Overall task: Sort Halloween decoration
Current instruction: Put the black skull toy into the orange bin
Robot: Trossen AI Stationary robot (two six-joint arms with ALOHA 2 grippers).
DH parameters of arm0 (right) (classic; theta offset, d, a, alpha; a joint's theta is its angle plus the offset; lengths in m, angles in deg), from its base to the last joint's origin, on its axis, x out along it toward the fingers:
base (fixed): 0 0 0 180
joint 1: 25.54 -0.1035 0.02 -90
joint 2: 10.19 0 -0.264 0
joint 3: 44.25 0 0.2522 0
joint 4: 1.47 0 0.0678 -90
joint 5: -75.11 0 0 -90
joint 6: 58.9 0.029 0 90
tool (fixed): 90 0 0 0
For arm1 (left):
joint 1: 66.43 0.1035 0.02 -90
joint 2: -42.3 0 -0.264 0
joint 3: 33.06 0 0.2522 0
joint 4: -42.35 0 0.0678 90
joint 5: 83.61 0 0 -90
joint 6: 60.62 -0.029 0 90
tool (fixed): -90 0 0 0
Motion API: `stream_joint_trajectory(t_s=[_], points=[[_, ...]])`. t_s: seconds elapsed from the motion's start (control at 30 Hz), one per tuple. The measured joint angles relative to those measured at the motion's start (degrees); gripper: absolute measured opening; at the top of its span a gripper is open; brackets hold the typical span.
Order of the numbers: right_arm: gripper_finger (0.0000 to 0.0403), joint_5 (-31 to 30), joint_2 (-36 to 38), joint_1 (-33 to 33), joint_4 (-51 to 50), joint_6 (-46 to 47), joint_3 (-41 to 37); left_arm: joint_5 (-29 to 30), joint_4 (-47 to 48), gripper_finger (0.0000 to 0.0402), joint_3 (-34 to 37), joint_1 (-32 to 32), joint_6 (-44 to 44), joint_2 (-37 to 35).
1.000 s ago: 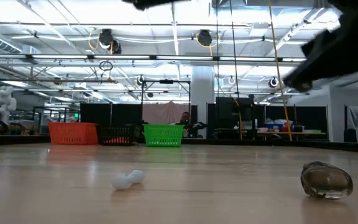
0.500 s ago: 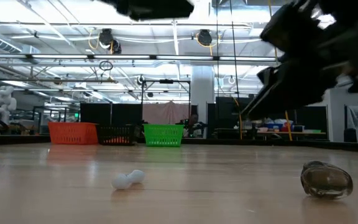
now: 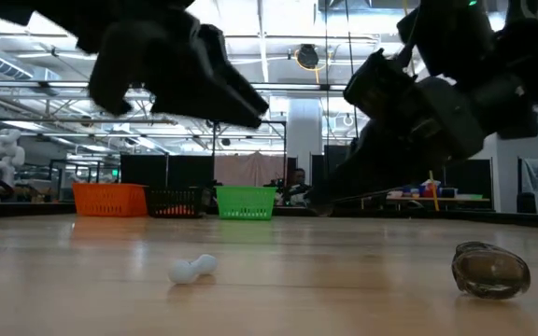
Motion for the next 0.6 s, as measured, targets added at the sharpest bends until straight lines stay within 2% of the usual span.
stream_joint_trajectory(t_s=[0.3, 0.43, 0.6], points=[[0.0045, 1.9, -1.5, 1.2, 5.4, 3.7, 0.0, 1.4, -7.1, 0.0203, 0.0, -1.4, -7.3, 9.3], [0.0045, 1.9, -1.6, 1.4, 5.7, 4.4, 0.0, 3.6, -13.9, 0.0203, 0.0, -1.1, -11.7, 12.8], [0.0045, 1.9, -1.6, 1.4, 6.0, 5.3, 0.0, 3.6, -24.3, 0.0203, 0.0, -0.4, -18.5, 16.8]])
